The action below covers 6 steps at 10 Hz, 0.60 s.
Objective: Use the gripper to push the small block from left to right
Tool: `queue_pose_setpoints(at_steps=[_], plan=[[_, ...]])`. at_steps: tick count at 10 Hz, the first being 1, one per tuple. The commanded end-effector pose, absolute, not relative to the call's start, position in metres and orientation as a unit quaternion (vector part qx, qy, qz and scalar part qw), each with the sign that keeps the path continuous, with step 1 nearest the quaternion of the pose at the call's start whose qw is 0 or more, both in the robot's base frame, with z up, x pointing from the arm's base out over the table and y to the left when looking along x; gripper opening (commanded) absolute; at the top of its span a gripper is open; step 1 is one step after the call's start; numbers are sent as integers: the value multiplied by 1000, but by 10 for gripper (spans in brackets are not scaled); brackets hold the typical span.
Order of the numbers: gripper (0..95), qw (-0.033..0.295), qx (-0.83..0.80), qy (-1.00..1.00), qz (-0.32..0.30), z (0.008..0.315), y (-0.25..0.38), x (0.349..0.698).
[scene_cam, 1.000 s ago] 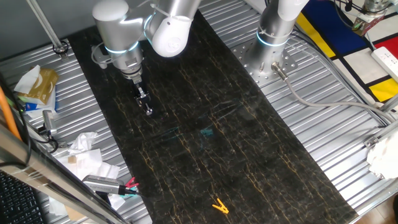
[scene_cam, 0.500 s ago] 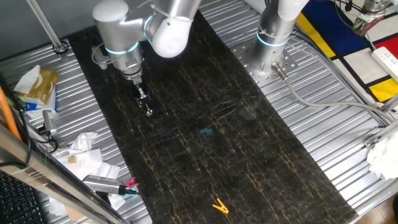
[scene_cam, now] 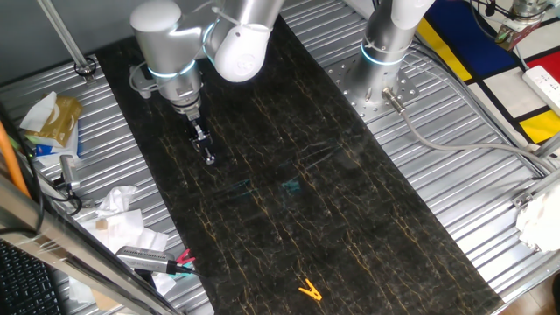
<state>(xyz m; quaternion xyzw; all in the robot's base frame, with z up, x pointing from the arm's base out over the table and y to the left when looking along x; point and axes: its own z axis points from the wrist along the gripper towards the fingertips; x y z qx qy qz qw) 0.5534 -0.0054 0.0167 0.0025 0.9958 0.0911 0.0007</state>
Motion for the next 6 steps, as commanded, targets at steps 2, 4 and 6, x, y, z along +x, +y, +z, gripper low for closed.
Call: queue_pose_setpoints(at_steps=[2, 4, 6], plan=[[760, 1, 5, 996, 92, 17, -3, 553], [760, 0, 7, 996, 91, 18, 1, 554], [760, 0, 11, 996, 92, 18, 5, 554]])
